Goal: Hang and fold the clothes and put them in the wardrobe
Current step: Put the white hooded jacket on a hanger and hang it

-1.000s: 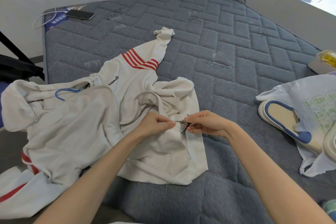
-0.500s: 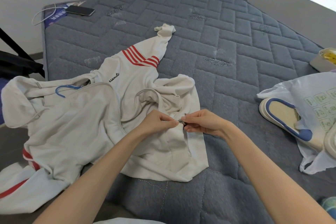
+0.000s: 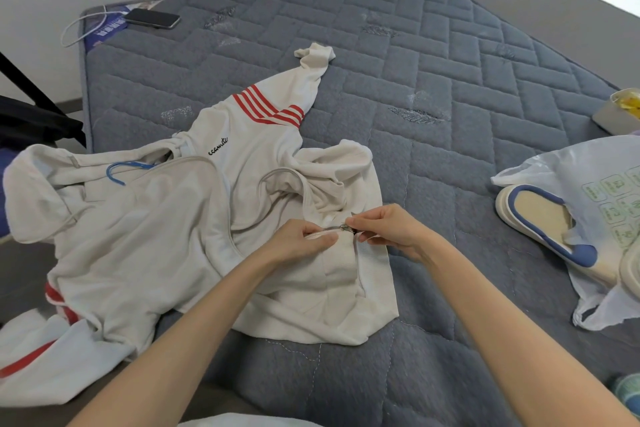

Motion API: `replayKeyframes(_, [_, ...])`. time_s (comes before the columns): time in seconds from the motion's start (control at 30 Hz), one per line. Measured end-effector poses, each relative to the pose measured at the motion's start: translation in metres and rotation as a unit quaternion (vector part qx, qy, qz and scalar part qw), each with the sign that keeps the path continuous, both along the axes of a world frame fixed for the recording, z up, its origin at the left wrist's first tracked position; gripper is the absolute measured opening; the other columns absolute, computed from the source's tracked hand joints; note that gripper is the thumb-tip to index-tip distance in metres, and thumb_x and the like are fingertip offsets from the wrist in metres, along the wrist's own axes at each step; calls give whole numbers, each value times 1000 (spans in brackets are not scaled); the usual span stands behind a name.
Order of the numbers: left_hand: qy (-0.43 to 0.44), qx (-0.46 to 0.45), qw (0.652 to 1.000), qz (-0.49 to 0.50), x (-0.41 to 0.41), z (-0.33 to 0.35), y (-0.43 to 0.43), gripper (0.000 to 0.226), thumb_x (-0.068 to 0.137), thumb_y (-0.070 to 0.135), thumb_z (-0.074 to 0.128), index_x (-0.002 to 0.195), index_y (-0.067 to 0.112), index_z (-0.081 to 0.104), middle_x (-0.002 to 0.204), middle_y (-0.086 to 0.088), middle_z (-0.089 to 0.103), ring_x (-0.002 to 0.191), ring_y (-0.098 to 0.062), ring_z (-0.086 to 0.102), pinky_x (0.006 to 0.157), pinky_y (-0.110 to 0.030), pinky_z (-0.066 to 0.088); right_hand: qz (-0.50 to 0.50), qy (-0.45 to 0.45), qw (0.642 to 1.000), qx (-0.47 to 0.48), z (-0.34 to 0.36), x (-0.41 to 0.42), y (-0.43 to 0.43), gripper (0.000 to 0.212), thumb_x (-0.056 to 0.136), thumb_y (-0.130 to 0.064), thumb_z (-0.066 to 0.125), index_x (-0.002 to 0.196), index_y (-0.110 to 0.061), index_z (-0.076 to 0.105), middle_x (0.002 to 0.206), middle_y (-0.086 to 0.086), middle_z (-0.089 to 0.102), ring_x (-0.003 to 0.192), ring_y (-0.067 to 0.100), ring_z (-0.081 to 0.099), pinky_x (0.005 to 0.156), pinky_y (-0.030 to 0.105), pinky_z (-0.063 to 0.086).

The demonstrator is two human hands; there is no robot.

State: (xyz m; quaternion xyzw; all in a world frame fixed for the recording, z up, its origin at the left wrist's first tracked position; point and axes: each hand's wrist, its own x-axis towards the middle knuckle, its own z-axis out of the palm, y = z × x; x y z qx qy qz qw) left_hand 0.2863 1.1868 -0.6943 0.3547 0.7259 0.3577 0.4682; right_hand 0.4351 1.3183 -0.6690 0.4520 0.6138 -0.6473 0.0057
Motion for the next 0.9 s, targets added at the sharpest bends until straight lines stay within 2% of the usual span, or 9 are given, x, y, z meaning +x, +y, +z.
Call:
replayKeyframes(0.07, [-13,6,1000,16,-3,-3,-2,12,84,31,69,87,20,74,67,17,62,59,9,54,55,-4,38,-4,-4,1000,-23,1,1,1,19,81,-25,75,95,-12,76,85,-3,72,59,1,56,61,12,48])
replayKeyframes(0.2, [-15,27,999,44,4,-7,-2,15,80,29,73,91,20,77,79,12,71,69,9,59,62,-5,41,-9,1,999,-42,-2,0,-2,12,80,-21,75,89,-12,76,82,-10,72,54,2,44,62,17,44])
replayKeyframes(0.37, [-64,37,994,76,11,-8,-4,10,77,32,76,85,26,77,84,13,74,84,6,65,68,-3,45,-36,13,999,-6,-9,-1,-5,8,79,-17,76,84,-11,76,76,-5,72,48,-3,52,53,10,44])
replayKeyframes(0.47, [-70,36,993,84,12,-6,-3,11,75,31,77,85,26,78,89,10,74,94,-1,66,81,-13,49,-45,25,999,10,-12,-2,-9,5,80,-15,76,83,-11,76,73,-6,72,55,-6,58,55,8,45])
replayKeyframes(0.53, [-56,28,994,86,11,-5,-2,16,76,29,78,89,20,78,92,3,74,97,-7,66,90,-25,50,-48,28,998,9,-14,-2,-12,9,80,-14,75,86,-8,76,67,-9,71,53,-6,58,54,8,45])
replayKeyframes(0.6, [-55,28,995,79,11,-3,-1,18,76,25,77,91,16,78,92,0,74,98,-10,66,93,-29,50,-53,33,998,6,-14,-2,-13,7,80,-13,75,85,-8,75,63,-10,70,52,-6,57,54,7,45])
replayKeyframes(0.8, [-63,43,992,97,17,-4,-2,18,78,22,76,93,13,77,93,-2,74,99,-13,66,94,-30,50,-69,43,997,15,-13,-4,-13,3,78,-10,76,80,-8,75,57,-10,68,45,-5,53,48,7,41])
replayKeyframes(0.9, [-54,53,992,105,16,-3,-1,16,78,28,76,91,20,78,90,8,74,95,-3,66,86,-18,49,-90,43,995,-7,-12,-5,-11,9,75,-20,80,78,-12,77,69,-5,72,51,0,54,57,13,48])
